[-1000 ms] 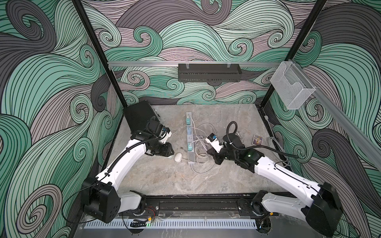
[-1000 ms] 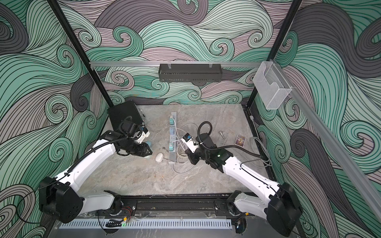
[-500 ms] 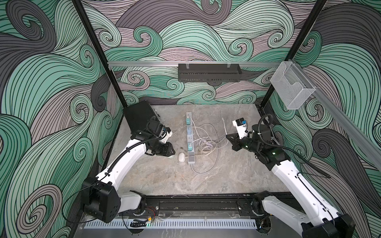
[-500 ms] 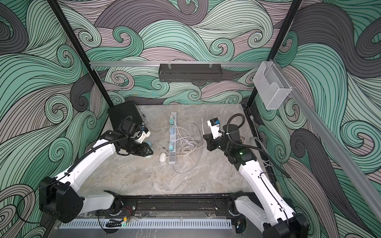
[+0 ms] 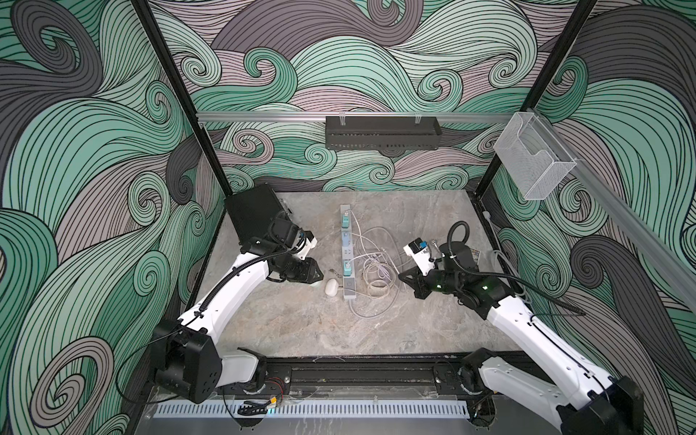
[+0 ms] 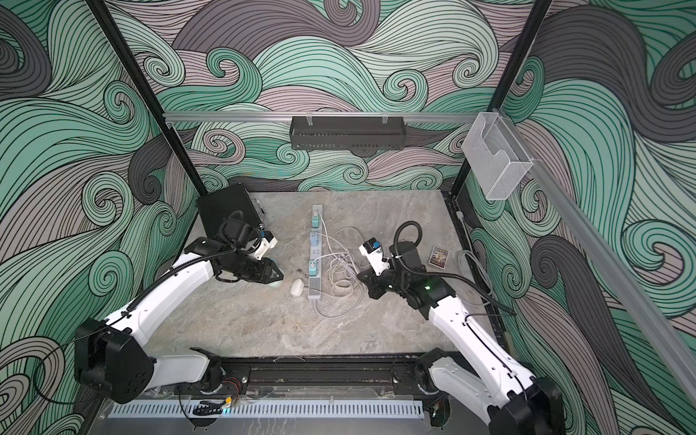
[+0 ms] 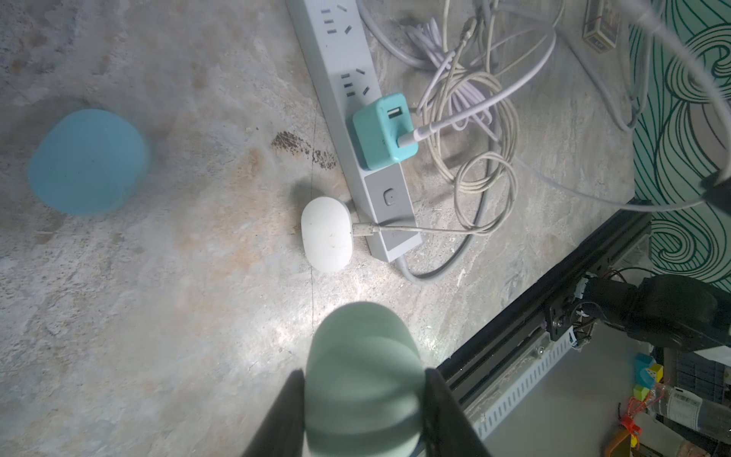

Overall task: Charge the bluetooth headset
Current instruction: Place the charging cable at the center of the board, then pick up the charging cable from the center of the board.

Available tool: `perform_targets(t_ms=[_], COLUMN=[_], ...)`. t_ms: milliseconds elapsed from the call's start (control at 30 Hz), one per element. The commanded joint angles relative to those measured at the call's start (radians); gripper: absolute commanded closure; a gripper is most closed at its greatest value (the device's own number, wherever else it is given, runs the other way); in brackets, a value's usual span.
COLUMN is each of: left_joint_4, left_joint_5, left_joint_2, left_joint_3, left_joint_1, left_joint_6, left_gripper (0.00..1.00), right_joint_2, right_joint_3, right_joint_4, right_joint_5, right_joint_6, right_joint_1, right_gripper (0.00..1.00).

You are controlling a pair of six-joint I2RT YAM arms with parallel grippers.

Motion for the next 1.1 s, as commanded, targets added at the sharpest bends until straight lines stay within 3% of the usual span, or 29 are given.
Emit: perform_targets(t_ms=[0, 233, 500, 667, 800, 1067], left_joint_4=[0.011, 0.011, 0.007, 0.0, -0.006, -0.006], left_joint_5=[0.025, 0.029, 0.024, 0.019, 0.01, -0.004], left_joint_2=[0.017, 0.019, 0.008, 0.005, 0.0, -0.005], left_joint_3=[0.02, 0.014, 0.007, 0.007, 0.006, -0.001], left_joint_1=[0.006, 0.006, 0.007, 0.007, 0.007, 0.007], left_joint_6=[0.004, 0.017, 0.024, 0.03, 0.035, 0.038], left_gripper=[0.77, 0.77, 0.77, 0.77, 0.76, 0.77], right_joint_2=[0.039, 0.189, 0.361, 0.407, 0.39, 0.355], right_joint_3=[-0.029, -0.07, -0.05, -0.017, 0.006, 0.054], right_joint_4=[0.012, 0.106, 0.12, 0.126, 0.136, 0.132], right_joint_5=[0.09, 0.179, 0.157, 0.126, 0.108, 0.069], right_joint_6=[0.069, 0.172, 0.258, 0.324, 0.382, 0.556], right_joint_1=[0.04, 0.131, 0.18, 0.178, 0.166, 0.084], right_gripper=[1.0, 1.0, 1.0, 0.72, 0.58, 0.58])
